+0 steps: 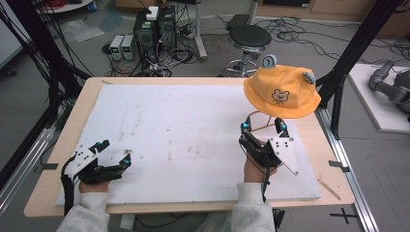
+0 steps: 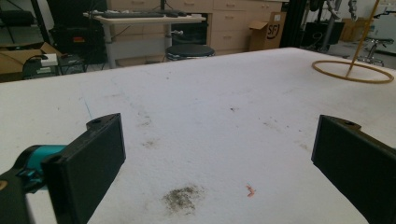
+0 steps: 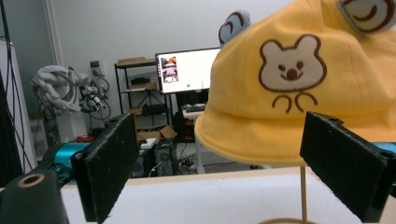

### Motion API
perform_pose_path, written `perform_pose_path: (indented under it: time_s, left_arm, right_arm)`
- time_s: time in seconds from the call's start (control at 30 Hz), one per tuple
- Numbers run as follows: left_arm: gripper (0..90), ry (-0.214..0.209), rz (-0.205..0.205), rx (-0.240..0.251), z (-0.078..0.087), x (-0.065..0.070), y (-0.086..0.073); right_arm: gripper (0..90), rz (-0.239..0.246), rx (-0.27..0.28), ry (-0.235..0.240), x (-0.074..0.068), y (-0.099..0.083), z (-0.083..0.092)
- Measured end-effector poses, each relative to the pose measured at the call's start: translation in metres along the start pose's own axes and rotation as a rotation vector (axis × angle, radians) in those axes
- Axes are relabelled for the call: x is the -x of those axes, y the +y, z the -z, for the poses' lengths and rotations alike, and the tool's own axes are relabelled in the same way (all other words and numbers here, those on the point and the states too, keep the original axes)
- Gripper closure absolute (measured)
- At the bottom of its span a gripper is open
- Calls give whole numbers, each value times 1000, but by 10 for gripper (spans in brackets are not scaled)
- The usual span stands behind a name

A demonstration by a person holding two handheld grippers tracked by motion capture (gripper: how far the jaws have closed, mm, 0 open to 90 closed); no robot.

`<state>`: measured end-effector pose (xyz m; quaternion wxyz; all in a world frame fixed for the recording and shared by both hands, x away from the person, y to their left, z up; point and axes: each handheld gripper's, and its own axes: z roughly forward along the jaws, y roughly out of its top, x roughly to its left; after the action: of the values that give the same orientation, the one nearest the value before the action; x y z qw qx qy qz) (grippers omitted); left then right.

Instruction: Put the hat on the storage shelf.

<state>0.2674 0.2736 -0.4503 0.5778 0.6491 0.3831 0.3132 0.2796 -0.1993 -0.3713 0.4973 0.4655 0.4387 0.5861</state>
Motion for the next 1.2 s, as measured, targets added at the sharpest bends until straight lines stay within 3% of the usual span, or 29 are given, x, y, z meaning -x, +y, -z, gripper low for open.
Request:
perform_pose_path:
  time_s: [0.37, 0.63, 0.83, 1.2]
  left_arm:
    - [32, -2, -3, -1, 0, 0, 0]
    - [32, -1, 4, 2, 0, 0, 0]
    - [32, 0, 0, 0, 0, 0, 0]
    - [32, 0, 0, -3, 0, 0, 0]
  right_arm:
    - [113, 32, -29, 6, -7, -20, 11]
    - [114, 39, -51, -21, -3, -39, 19]
    - [114, 22, -96, -33, 1, -53, 23]
    - [114, 31, -146, -31, 3, -74, 25]
